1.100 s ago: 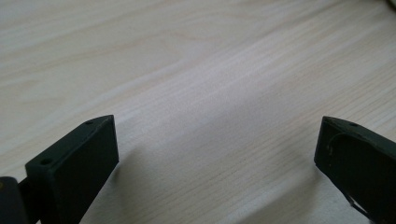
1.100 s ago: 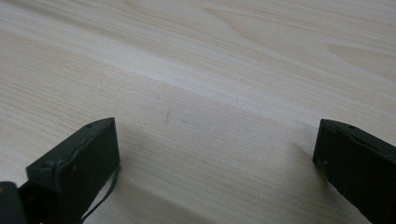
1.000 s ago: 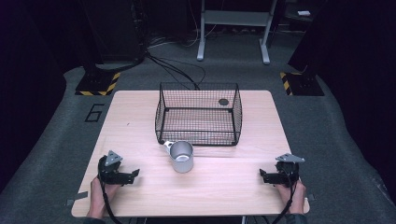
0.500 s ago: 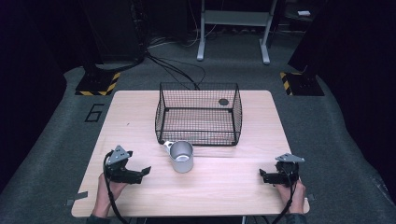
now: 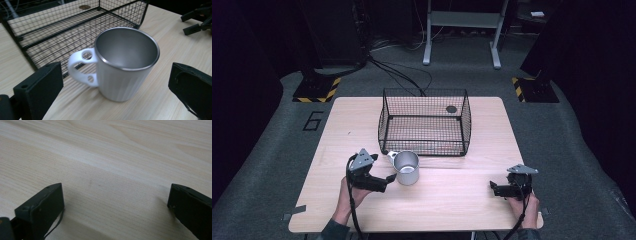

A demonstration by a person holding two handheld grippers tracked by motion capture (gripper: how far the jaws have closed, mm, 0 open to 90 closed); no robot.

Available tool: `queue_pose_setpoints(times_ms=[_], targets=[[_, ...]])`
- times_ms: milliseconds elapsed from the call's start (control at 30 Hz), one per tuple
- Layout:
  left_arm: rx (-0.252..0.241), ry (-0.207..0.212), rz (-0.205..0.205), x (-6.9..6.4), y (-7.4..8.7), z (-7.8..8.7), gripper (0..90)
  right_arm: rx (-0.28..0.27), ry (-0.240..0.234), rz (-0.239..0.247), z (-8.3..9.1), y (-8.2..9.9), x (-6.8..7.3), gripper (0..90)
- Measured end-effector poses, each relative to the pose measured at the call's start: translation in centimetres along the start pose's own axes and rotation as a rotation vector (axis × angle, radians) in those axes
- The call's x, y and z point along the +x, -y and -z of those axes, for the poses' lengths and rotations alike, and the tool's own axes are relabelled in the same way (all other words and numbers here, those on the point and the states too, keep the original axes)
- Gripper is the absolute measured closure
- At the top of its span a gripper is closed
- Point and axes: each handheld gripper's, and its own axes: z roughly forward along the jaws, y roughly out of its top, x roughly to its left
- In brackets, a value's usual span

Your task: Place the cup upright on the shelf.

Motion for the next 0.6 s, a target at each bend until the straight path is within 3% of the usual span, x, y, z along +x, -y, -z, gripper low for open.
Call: queue_pose_setpoints(times_ms=[300,400,433,600], targets=[[-0.025,0.012,-0.01,-1.0,-1.3,-2.6,0.0,0.002,0.0,-0.004,0.0,0.0,0.0,0.3],[-0.015,0.015,-0.013,-1.0,-1.4,-3.5,0.0,0.001,0.001,-0.004,0.0,0.0,0.1,0.3],[-0.004,0.033,-0.008,-0.9,-1.5,-3.7,0.0,0.001,0.001,-0.005,0.0,0.0,0.1,0.3],[0.001,0.029,-0.005,-1.0,-1.6,-5.0,0.0,0.0,0.001,-0.006,0.0,0.0,0.1,0.5]])
